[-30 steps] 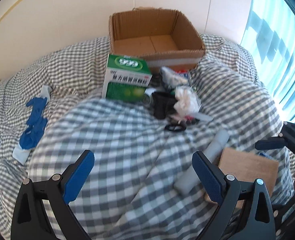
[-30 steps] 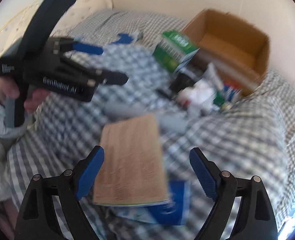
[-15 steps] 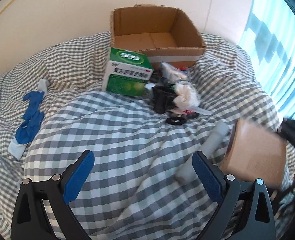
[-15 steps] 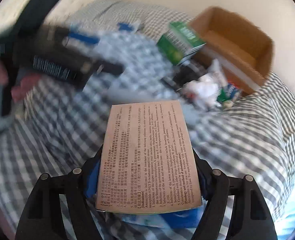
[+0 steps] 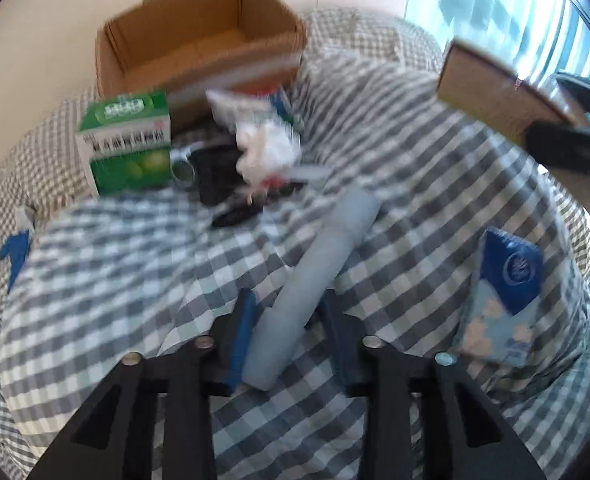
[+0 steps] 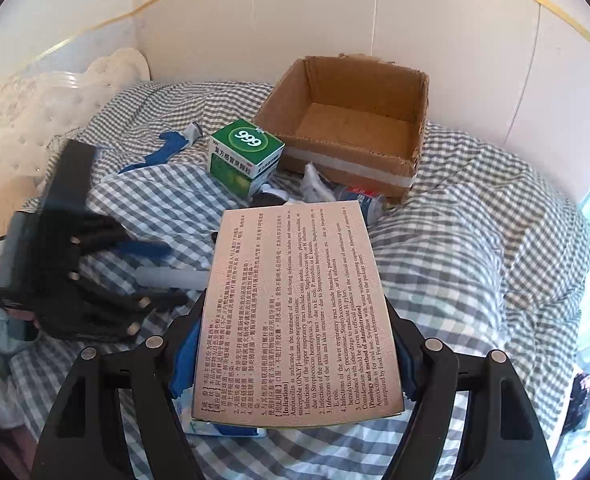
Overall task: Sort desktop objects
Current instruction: 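Grasp the grey tube with the left gripper while the right gripper grasps the leaflet, then carry the tube and leaflet into the cardboard box and release both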
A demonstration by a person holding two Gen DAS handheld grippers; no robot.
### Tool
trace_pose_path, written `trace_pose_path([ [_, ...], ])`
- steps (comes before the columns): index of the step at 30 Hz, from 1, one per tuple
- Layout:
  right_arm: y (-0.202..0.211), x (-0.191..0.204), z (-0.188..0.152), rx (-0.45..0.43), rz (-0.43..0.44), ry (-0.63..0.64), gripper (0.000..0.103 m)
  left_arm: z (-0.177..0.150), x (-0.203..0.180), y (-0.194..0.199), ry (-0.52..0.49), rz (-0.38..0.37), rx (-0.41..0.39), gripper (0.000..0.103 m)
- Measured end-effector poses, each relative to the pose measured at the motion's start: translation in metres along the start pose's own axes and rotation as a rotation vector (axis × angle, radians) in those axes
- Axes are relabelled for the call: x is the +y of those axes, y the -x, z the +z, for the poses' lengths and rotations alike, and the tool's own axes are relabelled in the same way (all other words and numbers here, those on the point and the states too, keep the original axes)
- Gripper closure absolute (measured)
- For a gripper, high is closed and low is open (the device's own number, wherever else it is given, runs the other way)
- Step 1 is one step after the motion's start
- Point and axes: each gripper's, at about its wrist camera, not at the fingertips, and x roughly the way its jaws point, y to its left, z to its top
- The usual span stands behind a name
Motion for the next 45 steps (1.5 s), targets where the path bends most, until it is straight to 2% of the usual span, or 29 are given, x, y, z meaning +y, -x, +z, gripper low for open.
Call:
trace_pose_path([
  [1, -0.001, 0.0, -0.001, 0.0, 0.002, -0.001, 0.029, -0.001, -0.001, 0.001, -0.008, 0.003, -0.004, 0.078],
  [4, 0.0, -0.001, -0.003, -0.001, 0.007, -0.009, 0.029, -0.003, 0.002, 0.013, -0.001, -0.004, -0.031, 0.084],
  [12, 0.004, -0.007, 0.005, -0.028, -0.004, -0.021, 0.029, 0.022, 0.032, 0.065, 0.062, 0.031, -0.18, 0.084],
  [20, 0.003, -0.014, 0.038, -0.077, -0.031, -0.008, 0.029, 0.07, 0.057, 0.078, 0.097, 0.06, -0.262, 0.084],
  [23, -0.002, -0.022, 0.058, -0.094, -0.037, -0.013, 0.029, 0.09, 0.063, 0.079, 0.116, 0.048, -0.284, 0.084],
  [30, -0.027, -0.051, 0.114, -0.123, -0.05, -0.03, 0.029, 0.149, 0.087, 0.068, 0.143, 0.058, -0.325, 0.084],
  [34, -0.05, -0.071, 0.149, -0.137, -0.055, -0.04, 0.029, 0.181, 0.108, 0.048, 0.164, 0.071, -0.324, 0.084],
  [40, -0.112, -0.103, 0.209, -0.114, -0.021, -0.039, 0.029, 0.229, 0.141, 0.008, 0.197, 0.098, -0.296, 0.084],
  [45, -0.168, -0.12, 0.243, -0.081, 0.008, -0.062, 0.029, 0.258, 0.167, -0.03, 0.23, 0.116, -0.268, 0.084],
])
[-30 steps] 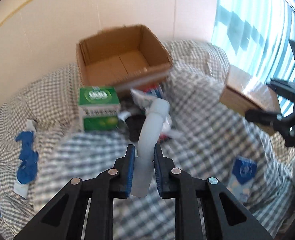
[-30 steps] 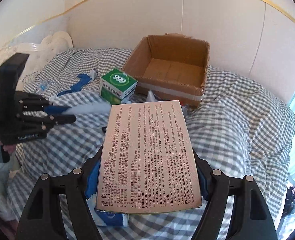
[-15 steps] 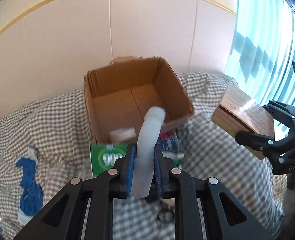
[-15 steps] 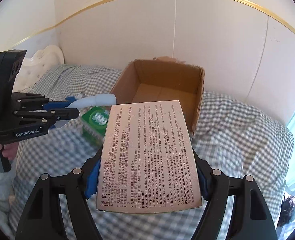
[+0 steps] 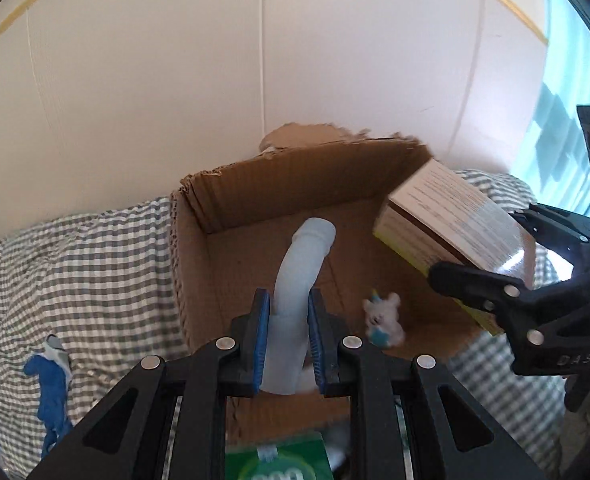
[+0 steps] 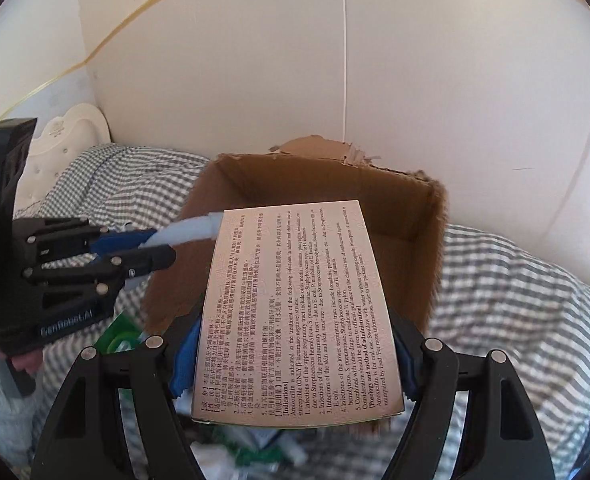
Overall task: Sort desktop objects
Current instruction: 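Carry the tube and leaflet into the cardboard box and release both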
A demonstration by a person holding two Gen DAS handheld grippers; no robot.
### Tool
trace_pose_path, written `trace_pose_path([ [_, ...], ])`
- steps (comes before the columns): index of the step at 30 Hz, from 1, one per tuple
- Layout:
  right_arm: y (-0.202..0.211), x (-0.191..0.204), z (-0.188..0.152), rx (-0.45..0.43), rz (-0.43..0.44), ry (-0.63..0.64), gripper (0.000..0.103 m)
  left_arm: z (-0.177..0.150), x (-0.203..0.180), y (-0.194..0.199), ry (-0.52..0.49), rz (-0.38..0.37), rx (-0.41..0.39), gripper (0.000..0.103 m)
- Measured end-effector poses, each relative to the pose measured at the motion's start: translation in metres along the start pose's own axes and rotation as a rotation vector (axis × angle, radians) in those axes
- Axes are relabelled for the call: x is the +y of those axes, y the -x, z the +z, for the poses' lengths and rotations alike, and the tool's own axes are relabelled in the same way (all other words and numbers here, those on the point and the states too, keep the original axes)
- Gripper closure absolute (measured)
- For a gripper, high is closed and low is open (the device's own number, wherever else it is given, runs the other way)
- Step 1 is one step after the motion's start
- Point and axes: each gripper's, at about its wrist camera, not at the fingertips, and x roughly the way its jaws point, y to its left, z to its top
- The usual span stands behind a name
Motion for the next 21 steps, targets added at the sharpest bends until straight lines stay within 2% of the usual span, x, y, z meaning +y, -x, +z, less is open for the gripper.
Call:
trace_pose_path([
  [3, -0.036, -0.011, 0.017, 0.016, -0.015, 0.012, 0.029, 0.005, 0.006, -0.03, 0.01, 0.0, 0.019, 0.084],
  [7, -0.068, -0.021, 0.024, 0.019, -0.033, 0.028, 0.029, 0.001, 0.006, -0.054, -0.032, 0.032, 0.003, 0.084],
  [10, -0.083, -0.018, 0.023, 0.037, -0.091, 0.089, 0.029, -0.002, 0.006, -0.068, -0.05, 0.033, 0.013, 0.084],
  [15, -0.094, -0.023, 0.021, 0.05, -0.092, 0.092, 0.028, -0.006, 0.008, -0.078, -0.059, -0.001, 0.034, 0.083],
  [17, -0.091, -0.024, 0.021, 0.034, -0.088, 0.084, 0.026, -0.009, 0.008, -0.076, -0.065, -0.005, 0.033, 0.075],
  [18, -0.089, -0.024, 0.021, 0.027, -0.087, 0.079, 0.02, -0.01, 0.008, -0.074, -0.069, -0.002, 0.032, 0.065],
  [19, -0.086, -0.024, 0.021, 0.014, -0.085, 0.07, 0.016, -0.011, 0.007, -0.071, -0.07, 0.004, 0.025, 0.041],
  [20, -0.086, -0.025, 0.023, 0.005, -0.081, 0.063, 0.014, -0.01, 0.005, -0.07, -0.068, 0.012, 0.015, 0.028],
  [21, -0.085, -0.025, 0.025, -0.002, -0.075, 0.055, 0.014, -0.011, 0.006, -0.062, -0.056, 0.028, -0.012, 0.01],
])
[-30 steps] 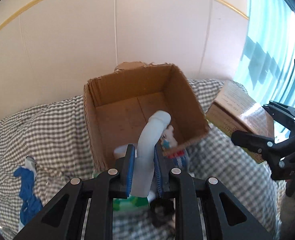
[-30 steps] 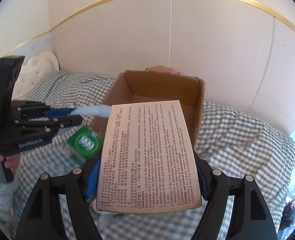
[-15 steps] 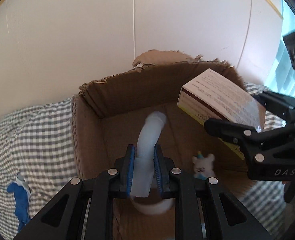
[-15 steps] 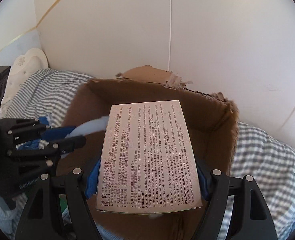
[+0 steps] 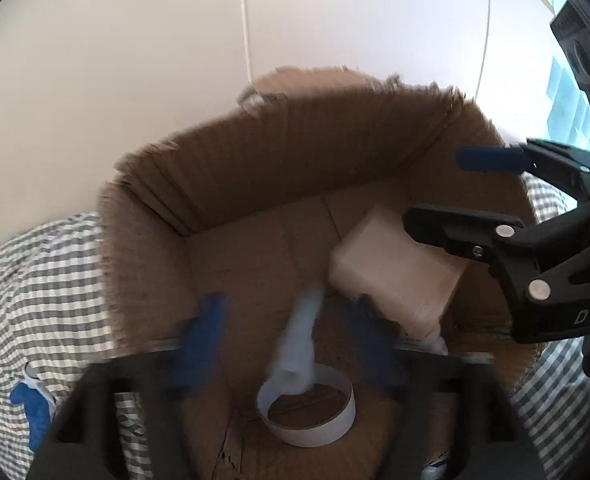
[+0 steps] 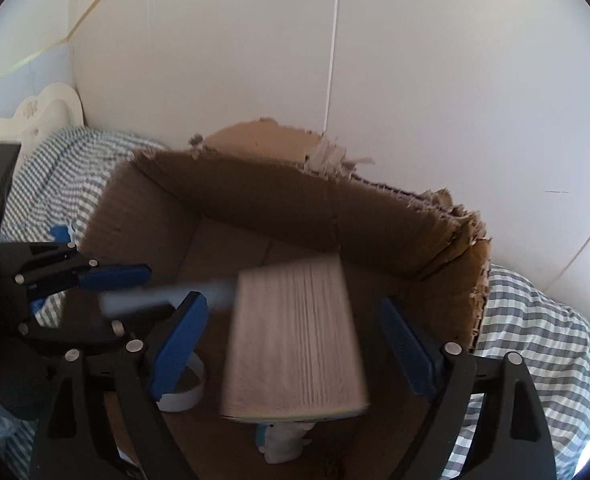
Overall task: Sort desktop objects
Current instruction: 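Carry the tube and leaflet into the cardboard box and release both, then grasp the blue tissue pack with the right gripper while the left gripper grasps the green medicine box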
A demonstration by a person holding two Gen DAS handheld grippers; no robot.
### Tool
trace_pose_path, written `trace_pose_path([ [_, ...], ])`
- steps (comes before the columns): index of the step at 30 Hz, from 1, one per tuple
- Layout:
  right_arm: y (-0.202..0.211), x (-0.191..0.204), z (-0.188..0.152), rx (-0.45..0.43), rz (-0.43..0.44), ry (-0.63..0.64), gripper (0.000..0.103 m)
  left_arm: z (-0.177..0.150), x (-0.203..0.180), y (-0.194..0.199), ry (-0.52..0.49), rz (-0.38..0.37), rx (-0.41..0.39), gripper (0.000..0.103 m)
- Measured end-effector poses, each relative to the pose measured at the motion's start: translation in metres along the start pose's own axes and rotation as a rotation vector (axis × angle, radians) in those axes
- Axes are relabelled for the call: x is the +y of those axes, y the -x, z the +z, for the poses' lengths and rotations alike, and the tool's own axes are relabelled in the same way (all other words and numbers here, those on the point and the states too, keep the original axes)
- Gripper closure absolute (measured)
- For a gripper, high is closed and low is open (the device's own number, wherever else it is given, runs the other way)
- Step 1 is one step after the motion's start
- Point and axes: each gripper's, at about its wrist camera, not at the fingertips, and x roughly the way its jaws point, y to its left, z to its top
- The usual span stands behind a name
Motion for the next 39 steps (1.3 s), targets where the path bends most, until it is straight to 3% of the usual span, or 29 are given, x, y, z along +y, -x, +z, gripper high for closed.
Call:
trace_pose_path([
  [3, 0.011, -0.003, -0.002, -0.014, 0.011, -0.029, 0.014, -0.002, 0.003, 0.018, 0.027, 0.021, -0.049, 0.009],
  [14, 0.093, 0.015, -0.043, -0.034, 0.018, -0.097, 0.014, -0.042, 0.003, 0.088, 0.075, 0.019, 0.019, 0.008],
  [18, 0.126, 0.036, -0.068, -0.016, 0.035, -0.082, 0.014, -0.066, -0.006, 0.115, 0.07, 0.033, 0.042, 0.002],
  [25, 0.187, 0.075, -0.13, 0.051, 0.064, 0.002, 0.014, -0.116, -0.02, 0.138, 0.069, 0.077, 0.079, 0.001],
  [31, 0.233, 0.114, -0.208, 0.158, 0.11, 0.028, 0.014, -0.153, -0.036, 0.147, 0.107, 0.087, 0.107, 0.001],
  [39, 0.243, 0.16, -0.289, 0.312, 0.16, 0.045, 0.014, -0.182, -0.055, 0.139, 0.077, 0.109, 0.148, 0.001],
])
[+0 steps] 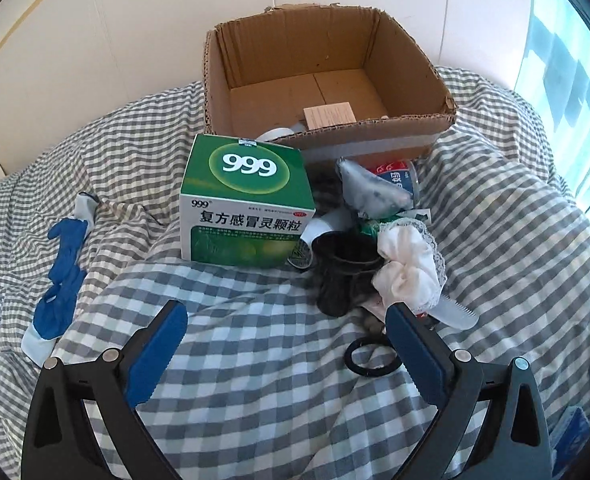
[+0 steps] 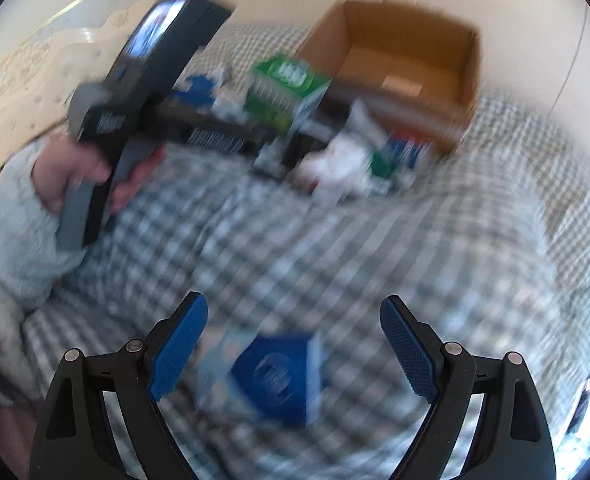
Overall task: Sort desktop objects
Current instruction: 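Grasp the blue tissue pack with the right gripper while the left gripper grasps the green medicine box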
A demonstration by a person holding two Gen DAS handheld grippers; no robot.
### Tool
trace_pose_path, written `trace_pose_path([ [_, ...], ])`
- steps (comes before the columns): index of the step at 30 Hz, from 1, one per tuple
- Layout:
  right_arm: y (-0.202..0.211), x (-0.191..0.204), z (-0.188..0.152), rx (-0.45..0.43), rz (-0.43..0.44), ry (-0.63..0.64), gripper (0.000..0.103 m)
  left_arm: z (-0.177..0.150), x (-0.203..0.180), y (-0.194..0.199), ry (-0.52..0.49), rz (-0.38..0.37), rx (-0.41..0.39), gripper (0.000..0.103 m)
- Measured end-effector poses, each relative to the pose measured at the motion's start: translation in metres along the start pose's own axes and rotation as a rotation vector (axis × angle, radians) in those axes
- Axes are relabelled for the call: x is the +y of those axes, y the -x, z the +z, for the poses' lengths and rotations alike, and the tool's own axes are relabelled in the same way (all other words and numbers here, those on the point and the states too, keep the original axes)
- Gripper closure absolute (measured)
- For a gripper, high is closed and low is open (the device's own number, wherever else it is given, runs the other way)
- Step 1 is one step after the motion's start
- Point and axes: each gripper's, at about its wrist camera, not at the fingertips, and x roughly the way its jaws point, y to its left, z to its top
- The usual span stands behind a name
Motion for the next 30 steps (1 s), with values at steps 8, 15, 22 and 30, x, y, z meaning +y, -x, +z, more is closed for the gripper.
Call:
trace_pose_path([
  [8, -0.021, 0.019, -0.018, 0.073, -0.061, 0.046, 0.012, -0.001, 0.008, 0.001, 0.027, -0.003, -0.002, 0.001],
  [15, -0.019, 0.013, -0.01, 0.023, -0.103, 0.062, 0.028, 0.005, 0.024, -0.005, 0.064, 0.011, 0.002, 0.001],
  [22, 0.006, -0.027, 0.028, -0.109, -0.181, -0.01, 0.028, 0.021, 0.031, -0.019, 0.079, 0.021, -0.025, 0.001],
  [30, -0.007, -0.049, 0.061, -0.128, -0.143, -0.043, 0.028, 0.039, 0.019, -0.05, 0.02, 0.046, -0.003, 0.001],
])
